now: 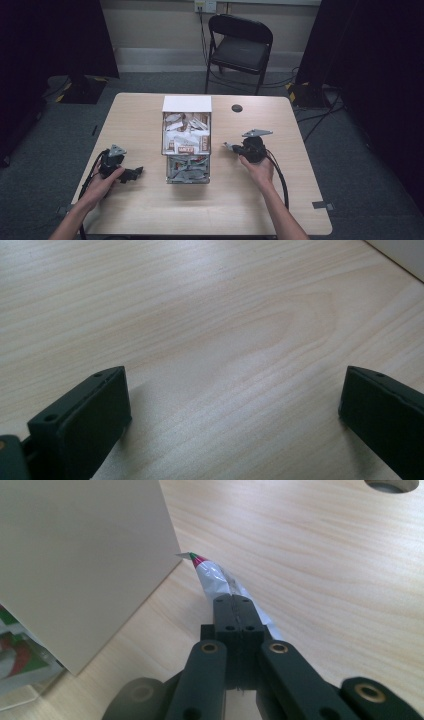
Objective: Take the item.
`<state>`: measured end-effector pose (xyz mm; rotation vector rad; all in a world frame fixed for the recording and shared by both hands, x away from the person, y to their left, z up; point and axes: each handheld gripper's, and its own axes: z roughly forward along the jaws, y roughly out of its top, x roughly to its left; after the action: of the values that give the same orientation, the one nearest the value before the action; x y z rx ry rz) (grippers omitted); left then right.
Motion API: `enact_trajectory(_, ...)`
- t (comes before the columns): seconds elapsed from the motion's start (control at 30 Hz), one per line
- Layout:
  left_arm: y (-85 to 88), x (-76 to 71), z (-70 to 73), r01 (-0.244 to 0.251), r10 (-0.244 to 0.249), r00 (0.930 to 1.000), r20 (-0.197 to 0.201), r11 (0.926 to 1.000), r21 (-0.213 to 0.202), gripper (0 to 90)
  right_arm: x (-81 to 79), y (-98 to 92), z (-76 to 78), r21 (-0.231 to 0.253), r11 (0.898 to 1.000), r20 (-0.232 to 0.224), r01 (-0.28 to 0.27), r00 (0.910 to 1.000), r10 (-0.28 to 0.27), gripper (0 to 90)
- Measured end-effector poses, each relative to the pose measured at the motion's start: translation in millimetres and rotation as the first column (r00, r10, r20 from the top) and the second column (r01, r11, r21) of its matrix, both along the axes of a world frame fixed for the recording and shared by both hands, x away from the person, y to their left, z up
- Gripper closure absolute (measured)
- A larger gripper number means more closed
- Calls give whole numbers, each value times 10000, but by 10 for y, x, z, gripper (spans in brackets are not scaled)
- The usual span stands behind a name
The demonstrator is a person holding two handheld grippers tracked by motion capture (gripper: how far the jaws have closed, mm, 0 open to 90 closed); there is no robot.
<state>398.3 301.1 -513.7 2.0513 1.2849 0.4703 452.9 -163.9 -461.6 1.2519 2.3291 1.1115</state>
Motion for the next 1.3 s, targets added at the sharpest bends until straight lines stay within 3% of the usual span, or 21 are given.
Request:
enact_trajectory(0.1,-5,0,-4,-35,35,10000,2,10000,-88,0,-13,11,-83,-124,9999,-155,11,9999,-13,900)
enact_trajectory(0.23,-6,0,-4,-38,38,10000,4,9999,-94,0,-29,9,-143,52,10000,-291,-20,9996,21,900)
enact_trajectory(0.83,-5,0,-3,-31,31,10000,3,10000,-84,0,-72,44,-281,139,9996,-421,-234,9988,239,866)
enact_trajectory(1.3,-6,0,-4,-38,38,10000,4,9999,-94,0,-77,25,-241,651,9977,-296,-169,9994,189,718)
